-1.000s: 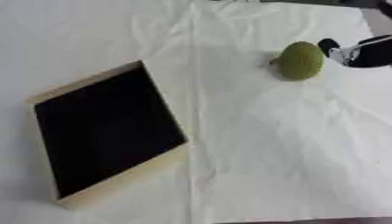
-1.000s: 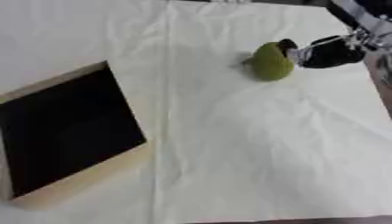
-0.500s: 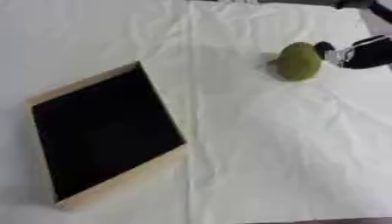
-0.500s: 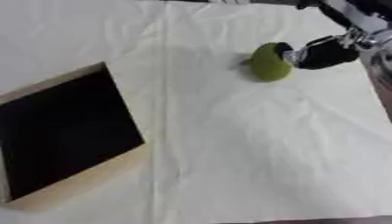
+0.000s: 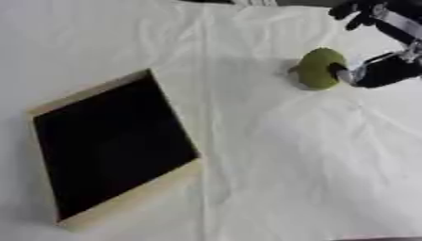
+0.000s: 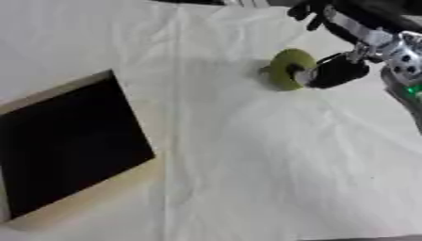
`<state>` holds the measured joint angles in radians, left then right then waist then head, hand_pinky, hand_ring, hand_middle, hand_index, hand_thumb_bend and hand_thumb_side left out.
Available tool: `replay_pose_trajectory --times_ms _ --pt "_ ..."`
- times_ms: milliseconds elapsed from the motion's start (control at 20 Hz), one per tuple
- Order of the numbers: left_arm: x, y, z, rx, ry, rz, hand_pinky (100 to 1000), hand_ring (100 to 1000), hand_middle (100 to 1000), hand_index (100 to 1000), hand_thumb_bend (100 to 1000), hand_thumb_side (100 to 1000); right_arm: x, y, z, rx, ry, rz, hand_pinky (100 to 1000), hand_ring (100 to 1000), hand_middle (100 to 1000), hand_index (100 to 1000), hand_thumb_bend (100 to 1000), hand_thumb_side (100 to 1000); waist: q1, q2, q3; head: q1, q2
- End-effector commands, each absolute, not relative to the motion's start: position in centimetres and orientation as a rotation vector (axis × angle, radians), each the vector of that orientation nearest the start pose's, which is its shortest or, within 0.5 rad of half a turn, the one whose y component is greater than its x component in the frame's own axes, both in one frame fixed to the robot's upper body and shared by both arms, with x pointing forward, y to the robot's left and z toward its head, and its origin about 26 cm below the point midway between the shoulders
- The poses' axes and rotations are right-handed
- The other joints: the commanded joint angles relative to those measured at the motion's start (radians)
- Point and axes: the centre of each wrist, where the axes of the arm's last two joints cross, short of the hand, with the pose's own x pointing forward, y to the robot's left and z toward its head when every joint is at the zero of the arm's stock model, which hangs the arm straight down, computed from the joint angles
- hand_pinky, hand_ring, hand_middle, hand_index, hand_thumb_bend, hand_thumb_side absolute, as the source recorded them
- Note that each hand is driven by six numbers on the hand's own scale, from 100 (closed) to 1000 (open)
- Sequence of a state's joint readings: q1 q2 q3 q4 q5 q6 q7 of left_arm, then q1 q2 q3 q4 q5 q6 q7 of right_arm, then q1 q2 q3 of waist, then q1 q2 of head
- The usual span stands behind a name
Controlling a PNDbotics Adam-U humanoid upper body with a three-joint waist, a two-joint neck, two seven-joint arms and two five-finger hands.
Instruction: Pick up objects on the table and place them in the box.
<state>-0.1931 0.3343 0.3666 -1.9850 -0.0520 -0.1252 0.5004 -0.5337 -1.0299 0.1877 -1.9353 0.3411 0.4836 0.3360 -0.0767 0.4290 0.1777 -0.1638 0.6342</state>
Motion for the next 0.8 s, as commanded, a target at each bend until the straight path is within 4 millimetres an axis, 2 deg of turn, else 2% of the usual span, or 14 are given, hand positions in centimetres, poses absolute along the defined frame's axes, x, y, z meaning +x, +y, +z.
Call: replay_pose_trajectory --times_ms 50,250,800 --pt "27.2 36.1 20.2 0.842 -2.373 0.425 498 480 544 709 298 580 30.8 -30.6 31.3 -1.058 -1.487 1.159 882 820 862 923 325 100 0.003 -0.018 0.001 -0.004 -0.008" --pt "27.2 36.1 20.2 0.840 -2.371 0.427 498 480 544 708 296 581 31.6 -31.0 30.9 -1.049 -1.482 1.137 877 814 871 952 316 100 0.003 -0.017 0.003 -0.003 -0.009" --pt "27.2 36.0 20.1 0.834 -2.369 0.428 498 480 544 708 294 581 33.5 -32.1 29.9 -1.089 -1.405 1.104 878 825 874 949 323 100 0.001 -0.016 0.007 0.001 -0.013"
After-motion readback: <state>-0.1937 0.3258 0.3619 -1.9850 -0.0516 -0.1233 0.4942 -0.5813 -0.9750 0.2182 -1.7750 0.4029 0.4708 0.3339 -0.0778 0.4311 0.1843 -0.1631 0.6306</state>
